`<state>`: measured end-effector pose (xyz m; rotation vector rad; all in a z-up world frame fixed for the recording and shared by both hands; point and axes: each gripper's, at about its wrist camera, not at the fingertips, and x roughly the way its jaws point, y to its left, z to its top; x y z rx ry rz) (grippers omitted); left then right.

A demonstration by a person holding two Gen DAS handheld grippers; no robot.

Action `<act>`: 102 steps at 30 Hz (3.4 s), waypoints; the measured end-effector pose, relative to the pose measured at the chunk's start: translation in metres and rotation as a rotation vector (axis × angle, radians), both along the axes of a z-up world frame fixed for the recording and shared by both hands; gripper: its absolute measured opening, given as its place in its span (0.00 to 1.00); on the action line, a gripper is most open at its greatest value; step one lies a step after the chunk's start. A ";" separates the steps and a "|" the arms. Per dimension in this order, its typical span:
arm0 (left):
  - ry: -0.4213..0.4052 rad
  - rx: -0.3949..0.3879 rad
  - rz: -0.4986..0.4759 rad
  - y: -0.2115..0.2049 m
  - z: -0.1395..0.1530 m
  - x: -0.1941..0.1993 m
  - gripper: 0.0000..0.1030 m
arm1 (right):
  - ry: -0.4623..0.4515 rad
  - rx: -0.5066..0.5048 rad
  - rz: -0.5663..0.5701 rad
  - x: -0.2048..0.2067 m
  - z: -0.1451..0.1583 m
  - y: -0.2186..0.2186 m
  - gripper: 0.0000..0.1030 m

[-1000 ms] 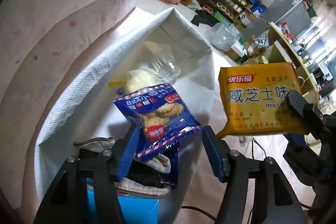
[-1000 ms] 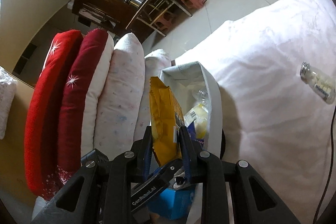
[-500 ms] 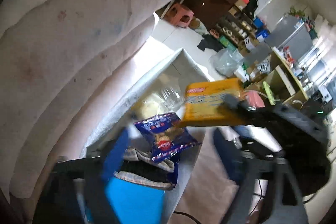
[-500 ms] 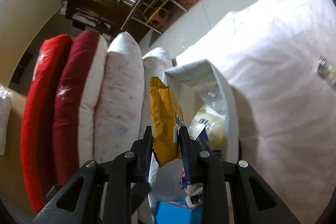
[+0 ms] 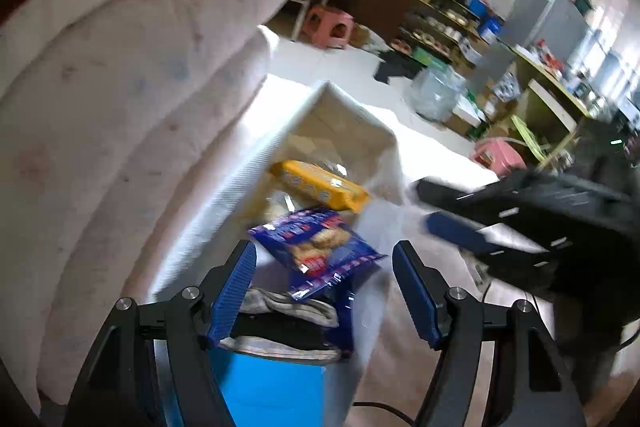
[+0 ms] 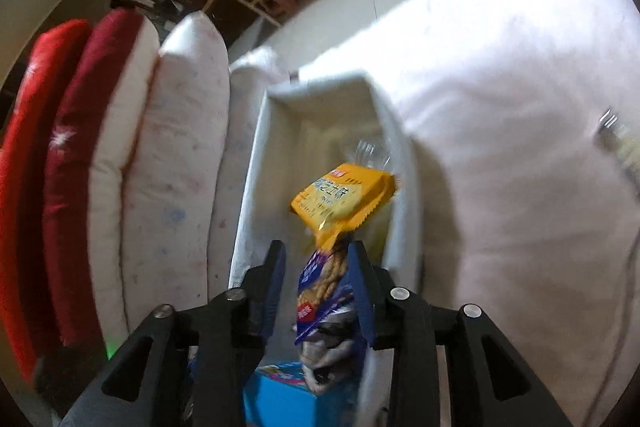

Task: Organize objects
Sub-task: 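Carry both packets over the white tray and open both grippers to drop them, then grasp the small glass jar of white pieces with the right gripper, then carry the glass jar into the white tray and open the right gripper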

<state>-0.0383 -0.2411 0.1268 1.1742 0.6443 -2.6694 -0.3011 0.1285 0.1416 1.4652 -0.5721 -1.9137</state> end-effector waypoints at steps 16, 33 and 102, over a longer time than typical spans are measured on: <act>-0.011 -0.074 -0.306 0.129 -0.030 -0.051 0.67 | 0.227 0.167 -0.315 0.013 0.030 0.247 0.49; -0.184 -0.073 -0.309 0.147 -0.082 -0.074 0.63 | 0.390 0.401 -0.035 -0.017 -0.062 0.163 0.49; -0.091 -0.154 0.036 0.039 0.009 -0.018 0.56 | 0.314 -0.129 0.041 0.017 0.048 0.003 0.38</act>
